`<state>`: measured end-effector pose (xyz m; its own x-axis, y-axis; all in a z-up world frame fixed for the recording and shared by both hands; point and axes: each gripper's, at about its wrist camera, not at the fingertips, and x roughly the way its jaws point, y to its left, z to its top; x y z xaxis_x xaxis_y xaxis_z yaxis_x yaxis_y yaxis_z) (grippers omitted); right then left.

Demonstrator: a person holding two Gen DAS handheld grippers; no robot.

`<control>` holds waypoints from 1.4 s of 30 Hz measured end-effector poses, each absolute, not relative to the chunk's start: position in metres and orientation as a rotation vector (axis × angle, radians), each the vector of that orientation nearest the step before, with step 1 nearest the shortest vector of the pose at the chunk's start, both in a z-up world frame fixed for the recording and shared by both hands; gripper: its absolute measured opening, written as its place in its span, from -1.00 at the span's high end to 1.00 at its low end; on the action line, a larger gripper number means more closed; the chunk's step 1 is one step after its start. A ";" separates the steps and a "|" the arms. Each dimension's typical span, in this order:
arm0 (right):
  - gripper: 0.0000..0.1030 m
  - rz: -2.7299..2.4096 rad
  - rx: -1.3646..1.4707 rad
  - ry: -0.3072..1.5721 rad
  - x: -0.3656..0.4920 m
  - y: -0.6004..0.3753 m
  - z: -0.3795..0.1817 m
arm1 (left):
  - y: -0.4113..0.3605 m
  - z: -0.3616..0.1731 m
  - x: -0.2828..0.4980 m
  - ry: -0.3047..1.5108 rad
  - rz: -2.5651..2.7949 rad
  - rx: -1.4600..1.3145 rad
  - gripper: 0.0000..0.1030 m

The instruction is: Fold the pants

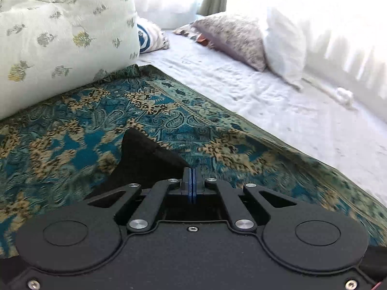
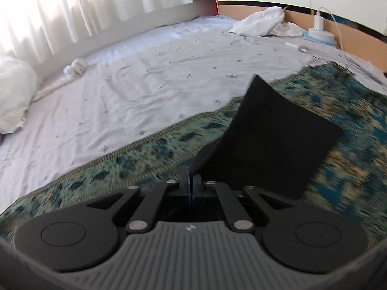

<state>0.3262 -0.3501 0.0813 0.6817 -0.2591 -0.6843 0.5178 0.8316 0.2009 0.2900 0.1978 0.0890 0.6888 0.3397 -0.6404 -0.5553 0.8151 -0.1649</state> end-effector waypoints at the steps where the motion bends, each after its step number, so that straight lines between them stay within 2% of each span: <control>1: 0.93 -0.440 0.414 0.685 0.307 -0.355 0.084 | 0.198 0.093 0.277 0.629 0.496 -0.365 0.97; 12: 0.95 -0.455 0.529 0.614 0.093 -0.389 0.070 | 0.194 0.098 0.114 0.562 0.415 -0.378 0.97; 17: 0.95 -0.504 0.412 0.542 0.029 -0.381 0.077 | 0.199 0.093 0.067 0.559 0.435 -0.369 0.97; 19: 0.87 -0.464 0.399 0.553 0.018 -0.383 0.076 | 0.200 0.087 0.058 0.577 0.442 -0.351 0.96; 20: 0.78 -0.437 0.393 0.561 0.018 -0.385 0.075 | 0.201 0.083 0.056 0.593 0.445 -0.346 0.96; 22: 0.46 -0.430 0.373 0.574 0.022 -0.387 0.074 | 0.201 0.076 0.054 0.618 0.451 -0.341 0.96; 23: -0.03 -0.415 0.338 0.590 0.032 -0.386 0.073 | 0.200 0.073 0.055 0.625 0.458 -0.339 0.96; 24: -0.17 -0.412 0.308 0.596 0.042 -0.385 0.072 | 0.199 0.070 0.055 0.630 0.462 -0.338 0.96; 26: -0.20 -0.407 0.213 0.625 0.069 -0.380 0.070 | 0.197 0.067 0.057 0.637 0.471 -0.334 0.96; 30: -0.48 -0.427 0.039 0.710 0.139 -0.372 0.059 | 0.197 0.061 0.064 0.653 0.481 -0.321 0.95; 33: -0.61 -0.446 -0.063 0.764 0.191 -0.364 0.045 | 0.201 0.053 0.068 0.679 0.495 -0.310 0.95; 37: -0.63 -0.490 -0.159 0.803 0.242 -0.358 0.025 | 0.208 0.041 0.072 0.704 0.499 -0.315 0.95; 42: -0.58 -0.598 -0.151 0.841 0.286 -0.376 0.006 | 0.202 0.034 0.078 0.707 0.499 -0.273 0.95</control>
